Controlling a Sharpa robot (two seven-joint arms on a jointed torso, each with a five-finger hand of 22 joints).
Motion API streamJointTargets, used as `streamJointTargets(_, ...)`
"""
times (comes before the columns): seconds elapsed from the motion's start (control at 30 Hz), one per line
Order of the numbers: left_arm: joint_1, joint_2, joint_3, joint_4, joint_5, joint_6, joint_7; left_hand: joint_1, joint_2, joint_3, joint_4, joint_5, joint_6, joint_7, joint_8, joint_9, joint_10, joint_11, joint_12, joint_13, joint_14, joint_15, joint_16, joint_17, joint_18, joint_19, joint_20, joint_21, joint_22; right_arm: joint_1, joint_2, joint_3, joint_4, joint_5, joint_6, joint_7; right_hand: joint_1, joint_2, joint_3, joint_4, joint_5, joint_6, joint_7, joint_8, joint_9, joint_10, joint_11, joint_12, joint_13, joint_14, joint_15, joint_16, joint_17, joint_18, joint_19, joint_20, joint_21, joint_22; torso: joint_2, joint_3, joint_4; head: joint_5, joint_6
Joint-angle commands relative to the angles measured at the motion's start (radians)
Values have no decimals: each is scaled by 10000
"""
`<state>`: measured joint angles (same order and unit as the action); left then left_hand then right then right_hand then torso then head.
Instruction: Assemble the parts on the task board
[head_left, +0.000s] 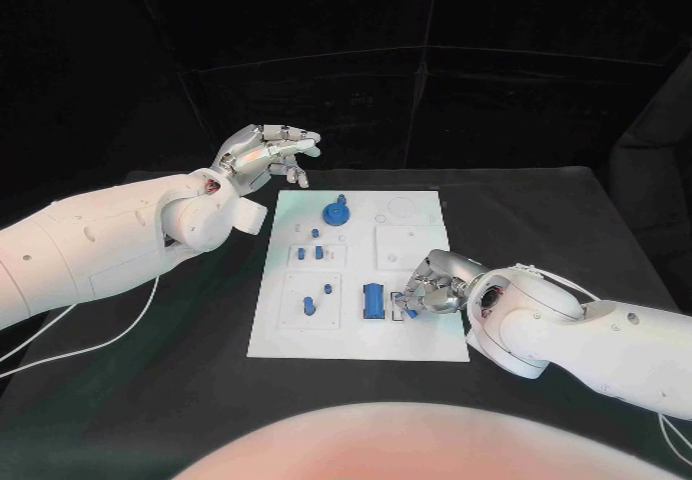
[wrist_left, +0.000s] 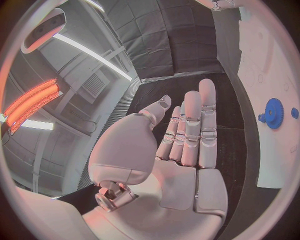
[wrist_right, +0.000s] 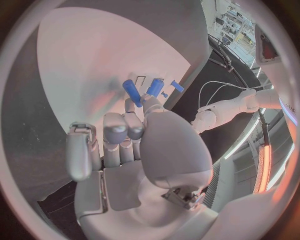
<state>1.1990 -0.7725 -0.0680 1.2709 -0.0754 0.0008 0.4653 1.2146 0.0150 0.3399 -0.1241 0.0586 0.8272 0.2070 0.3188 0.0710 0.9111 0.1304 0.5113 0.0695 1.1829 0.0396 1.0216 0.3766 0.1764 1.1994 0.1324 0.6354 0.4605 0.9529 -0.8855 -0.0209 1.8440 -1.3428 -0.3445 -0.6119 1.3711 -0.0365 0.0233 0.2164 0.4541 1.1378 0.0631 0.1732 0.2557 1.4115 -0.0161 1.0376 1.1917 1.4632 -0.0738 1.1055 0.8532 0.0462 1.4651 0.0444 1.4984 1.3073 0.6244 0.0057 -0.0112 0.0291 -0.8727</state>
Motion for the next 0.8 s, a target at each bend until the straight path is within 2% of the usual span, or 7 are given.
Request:
streamJointTargets(0.03, 17, 3, 9, 23, 46, 128, 21, 111, -17, -2, -49, -7, -50, -1, 58, -17, -78, -22, 57, -11, -71, -23, 51, -9, 62, 82, 14, -45, -16, 14, 74, 4, -69, 313, 12, -101, -148, 17, 2, 85, 43, 75, 3, -33, 18, 58, 4, 69, 16, 88, -54, -55, 8, -194, 316, -87, 61, 1683, 4, 1, -3, 23, 1)
streamJointTargets(0.47, 19, 6, 10, 30, 45, 172, -37, 127, -18, -7, -67, -9, -68, 5, 74, -18, -95, -17, 66, -15, -81, -20, 54, -20, 62, 79, 15, -51, -23, 17, 250, 5, -245, 408, 457, -435, -539, 37, 182, 348, 41, 380, -118, 102, 158, 117, -84, 40, 15, 92, -113, -60, 11, -199, 332, -129, 74, 1708, 2, 2, -11, 36, 1)
streamJointTargets(0.8, 19, 20, 10, 18, 44, 207, -72, 127, -23, -11, -70, -9, -75, 7, 76, -19, -102, -15, 66, -16, -83, -19, 55, -22, 61, 78, 16, -53, -24, 17, 364, 6, -325, 329, 480, -513, -779, 58, 247, 498, -11, 504, -173, 194, 253, 178, -125, 115, 81, 94, -146, -63, 14, -204, 348, -162, 87, 1730, 0, 1, -2, 40, 1)
